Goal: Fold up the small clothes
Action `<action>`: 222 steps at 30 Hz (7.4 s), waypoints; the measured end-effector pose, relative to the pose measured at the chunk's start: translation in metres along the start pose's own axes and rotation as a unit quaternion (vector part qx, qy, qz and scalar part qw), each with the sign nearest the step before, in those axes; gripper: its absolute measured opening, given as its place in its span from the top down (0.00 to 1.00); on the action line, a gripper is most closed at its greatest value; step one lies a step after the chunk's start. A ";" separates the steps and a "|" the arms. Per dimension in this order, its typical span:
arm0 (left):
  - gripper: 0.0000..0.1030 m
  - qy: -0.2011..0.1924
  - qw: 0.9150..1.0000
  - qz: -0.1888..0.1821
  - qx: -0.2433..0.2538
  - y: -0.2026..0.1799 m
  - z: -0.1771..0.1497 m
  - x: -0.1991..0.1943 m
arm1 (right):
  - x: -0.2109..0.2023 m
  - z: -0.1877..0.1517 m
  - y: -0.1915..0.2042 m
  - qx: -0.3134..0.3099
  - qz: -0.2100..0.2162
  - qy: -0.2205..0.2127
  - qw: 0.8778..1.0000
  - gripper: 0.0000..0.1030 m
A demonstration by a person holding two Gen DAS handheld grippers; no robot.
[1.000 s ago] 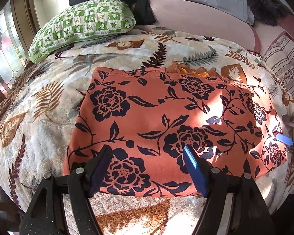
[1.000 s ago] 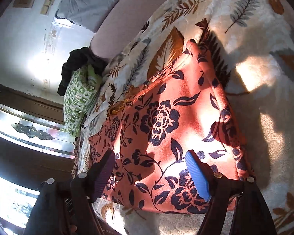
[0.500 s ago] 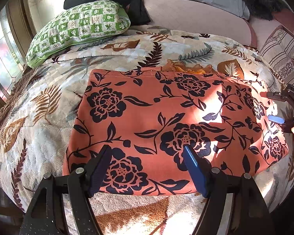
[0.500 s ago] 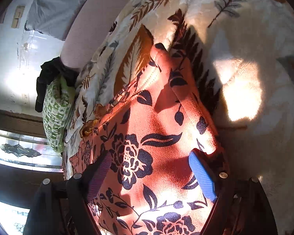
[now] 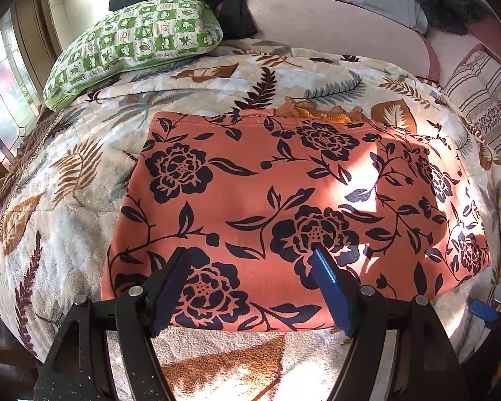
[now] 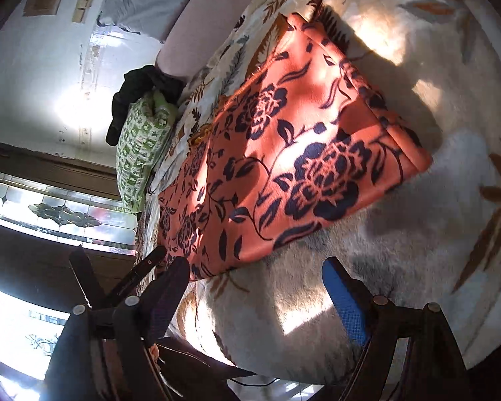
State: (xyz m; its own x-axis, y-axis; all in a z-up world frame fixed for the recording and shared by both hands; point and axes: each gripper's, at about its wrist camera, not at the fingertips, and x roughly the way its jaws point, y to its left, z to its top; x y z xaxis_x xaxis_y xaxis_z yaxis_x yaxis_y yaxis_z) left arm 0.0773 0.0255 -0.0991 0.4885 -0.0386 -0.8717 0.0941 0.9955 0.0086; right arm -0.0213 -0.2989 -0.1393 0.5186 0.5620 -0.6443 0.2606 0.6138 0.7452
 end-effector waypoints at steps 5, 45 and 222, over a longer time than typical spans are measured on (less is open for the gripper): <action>0.27 -0.002 1.000 0.002 0.007 -0.003 -0.001 -0.004 | -0.003 0.006 -0.029 0.067 0.002 -0.027 0.997 0.18; 0.20 0.024 1.000 0.000 0.013 -0.014 0.013 0.033 | -0.001 0.060 -0.034 0.130 -0.004 -0.109 0.985 0.17; 0.42 0.015 0.982 -0.056 -0.180 0.144 0.038 0.077 | 0.168 0.079 0.095 0.004 0.053 0.068 0.996 0.11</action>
State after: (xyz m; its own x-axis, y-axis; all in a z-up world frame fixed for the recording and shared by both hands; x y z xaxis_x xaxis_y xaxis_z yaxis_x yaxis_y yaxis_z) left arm 0.1615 0.1628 -0.1459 0.4662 -0.1524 -0.8715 -0.1703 0.9512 -0.2574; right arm 0.1549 -0.1895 -0.1635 0.4292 0.6932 -0.5790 0.2172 0.5430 0.8111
